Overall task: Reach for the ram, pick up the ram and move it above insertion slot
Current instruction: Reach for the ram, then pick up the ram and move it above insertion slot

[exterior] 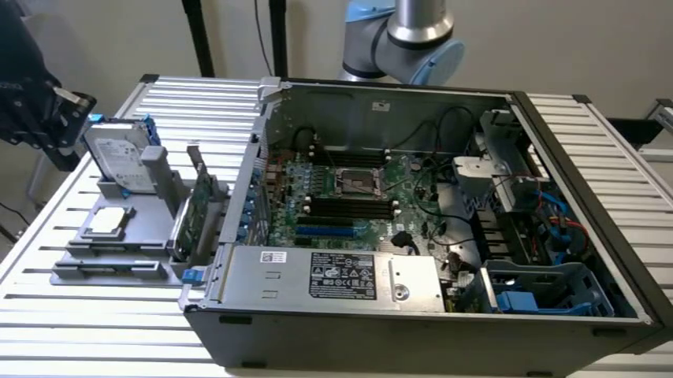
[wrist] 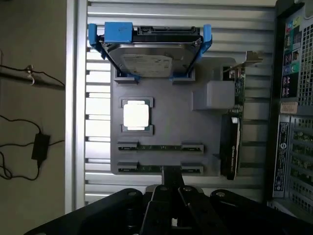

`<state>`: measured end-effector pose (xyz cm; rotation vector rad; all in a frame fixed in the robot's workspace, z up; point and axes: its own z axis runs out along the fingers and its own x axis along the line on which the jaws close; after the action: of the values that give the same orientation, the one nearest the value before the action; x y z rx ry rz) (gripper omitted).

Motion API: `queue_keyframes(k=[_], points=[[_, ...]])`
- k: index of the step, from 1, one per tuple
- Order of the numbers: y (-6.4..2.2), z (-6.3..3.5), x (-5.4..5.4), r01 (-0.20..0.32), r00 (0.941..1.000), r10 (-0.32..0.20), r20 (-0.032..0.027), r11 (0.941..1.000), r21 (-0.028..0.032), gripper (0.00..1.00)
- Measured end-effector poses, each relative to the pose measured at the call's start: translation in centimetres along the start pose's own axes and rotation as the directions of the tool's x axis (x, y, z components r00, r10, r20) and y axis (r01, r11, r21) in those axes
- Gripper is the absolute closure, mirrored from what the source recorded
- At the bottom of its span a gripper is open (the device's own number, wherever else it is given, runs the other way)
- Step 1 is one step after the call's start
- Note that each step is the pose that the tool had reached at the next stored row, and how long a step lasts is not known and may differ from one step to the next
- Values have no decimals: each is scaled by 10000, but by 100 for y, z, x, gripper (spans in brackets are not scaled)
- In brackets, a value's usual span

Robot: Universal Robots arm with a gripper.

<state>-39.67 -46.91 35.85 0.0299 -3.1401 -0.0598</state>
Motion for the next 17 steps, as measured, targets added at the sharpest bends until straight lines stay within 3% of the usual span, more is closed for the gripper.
queue_keyframes(k=[6, 17], points=[[-163, -6, 1, 11, 10000, -11, -1, 10000, 8, 89], [-173, -7, 1, 11, 10000, -11, -2, 10000, 9, 89]])
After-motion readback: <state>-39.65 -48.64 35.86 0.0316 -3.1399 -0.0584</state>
